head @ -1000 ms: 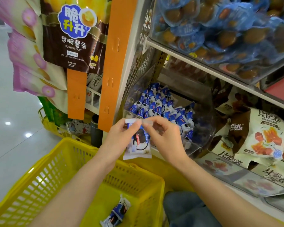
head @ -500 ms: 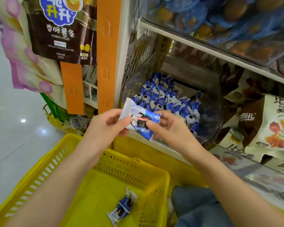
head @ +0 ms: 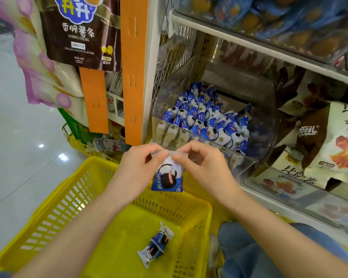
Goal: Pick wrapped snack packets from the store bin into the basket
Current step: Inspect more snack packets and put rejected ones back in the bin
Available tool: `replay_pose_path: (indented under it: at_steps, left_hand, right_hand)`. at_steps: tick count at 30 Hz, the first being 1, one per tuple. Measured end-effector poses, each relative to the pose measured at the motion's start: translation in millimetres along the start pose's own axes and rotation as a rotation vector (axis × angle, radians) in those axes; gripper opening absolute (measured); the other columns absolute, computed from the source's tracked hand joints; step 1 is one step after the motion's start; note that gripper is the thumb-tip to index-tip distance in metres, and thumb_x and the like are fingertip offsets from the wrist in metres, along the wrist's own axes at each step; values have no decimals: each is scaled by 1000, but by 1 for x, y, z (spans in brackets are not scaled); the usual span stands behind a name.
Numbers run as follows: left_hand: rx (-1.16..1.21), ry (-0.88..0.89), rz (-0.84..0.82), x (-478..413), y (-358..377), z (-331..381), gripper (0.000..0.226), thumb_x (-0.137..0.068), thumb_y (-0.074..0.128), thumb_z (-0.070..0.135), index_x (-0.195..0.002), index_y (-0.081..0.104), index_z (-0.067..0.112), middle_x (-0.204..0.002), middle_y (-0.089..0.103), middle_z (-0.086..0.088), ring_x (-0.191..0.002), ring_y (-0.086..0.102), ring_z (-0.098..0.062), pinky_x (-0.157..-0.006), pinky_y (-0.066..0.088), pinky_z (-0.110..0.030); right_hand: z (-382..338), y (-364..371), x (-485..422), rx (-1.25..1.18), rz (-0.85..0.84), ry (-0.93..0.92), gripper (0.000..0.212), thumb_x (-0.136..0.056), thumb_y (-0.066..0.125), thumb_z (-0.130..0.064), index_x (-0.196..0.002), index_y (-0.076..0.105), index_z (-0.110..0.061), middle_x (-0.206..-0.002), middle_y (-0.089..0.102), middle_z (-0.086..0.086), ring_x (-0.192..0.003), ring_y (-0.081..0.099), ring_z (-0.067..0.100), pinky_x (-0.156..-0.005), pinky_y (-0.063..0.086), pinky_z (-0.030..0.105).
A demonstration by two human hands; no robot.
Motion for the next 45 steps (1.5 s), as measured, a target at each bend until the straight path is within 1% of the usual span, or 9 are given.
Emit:
replay_pose_path:
  at_steps: [5,9,12,16,22,28,34,40,45]
  left_hand:
    - [108,-44,-32,3,3,2,25,-91,55,24,-69,64,29,-61,64,16,-59,56,4,-56,43,-14]
    - [86,-121,75,4,-4,-7,18,-90,55,32,-75,59,22,-69,61,6,-65,55,-11,-60,43,-18]
    - [-31,-213,85,9,-5,-17,25,-91,50,40,-75,55,22,-71,57,4,-67,52,-10,-57,38,-20]
    - [374,-464,-112,16,16,-31,49,-96,26,50,-88,67,23,-84,73,5,-81,67,-14,-69,46,-26]
    - [729,-447,-11,14,12,-24,20,-91,54,24,-101,69,13,-92,74,-1,-84,69,-12,-65,55,-22]
    - [552,-303,43,10,5,-12,13,-93,54,20,-93,65,27,-88,74,12,-82,69,-3,-71,50,-21]
    - [355,-154,0,8,12,2,19,-92,53,12,-94,58,31,-88,70,10,-75,63,6,-64,46,-8]
    - [-78,70,96,15,8,16,31,-80,66,33,-105,47,34,-104,51,20,-95,47,16,-70,39,-1]
    - [-209,66,67,17,14,11,35,-82,63,42,-114,48,36,-107,56,19,-92,52,5,-75,46,-14]
  right_hand:
    - [-20,-5,6,142,76,-190,3,-83,67,-16,-82,66,-19,-75,60,-10,-73,56,2,-65,47,15]
    - [-8,-19,5,-19,160,-68,4,-85,64,-18,-82,65,-18,-76,65,-1,-74,62,14,-72,53,39]
    - [-11,-29,7,-76,227,-73,2,-85,64,-17,-84,65,-18,-81,65,1,-78,63,18,-74,53,43]
    - [-21,-29,8,-146,170,-168,6,-82,66,-9,-82,66,-16,-87,64,-2,-87,62,11,-79,52,28]
    - [-30,-3,20,183,13,-318,11,-78,70,-17,-89,72,-17,-101,58,-10,-102,51,4,-92,39,16]
    - [6,-19,9,-69,117,58,24,-91,54,-19,-111,46,-30,-102,59,-12,-95,59,1,-83,50,17]
    - [22,-8,5,-432,5,254,14,-94,49,-13,-95,62,-15,-94,71,6,-81,68,10,-66,57,21]
    - [25,-12,6,-347,99,208,4,-88,59,-14,-85,62,-14,-73,69,-4,-66,66,5,-58,55,20]
    - [19,-10,5,-205,104,141,8,-84,65,-20,-78,61,-21,-78,70,4,-69,66,12,-58,56,25]
Point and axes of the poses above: each hand's wrist, its own x-axis away from the middle knuckle, its own y-axis out of the palm, z = x × y, the point moved 10 cm from there along -x, towards the middle knuckle
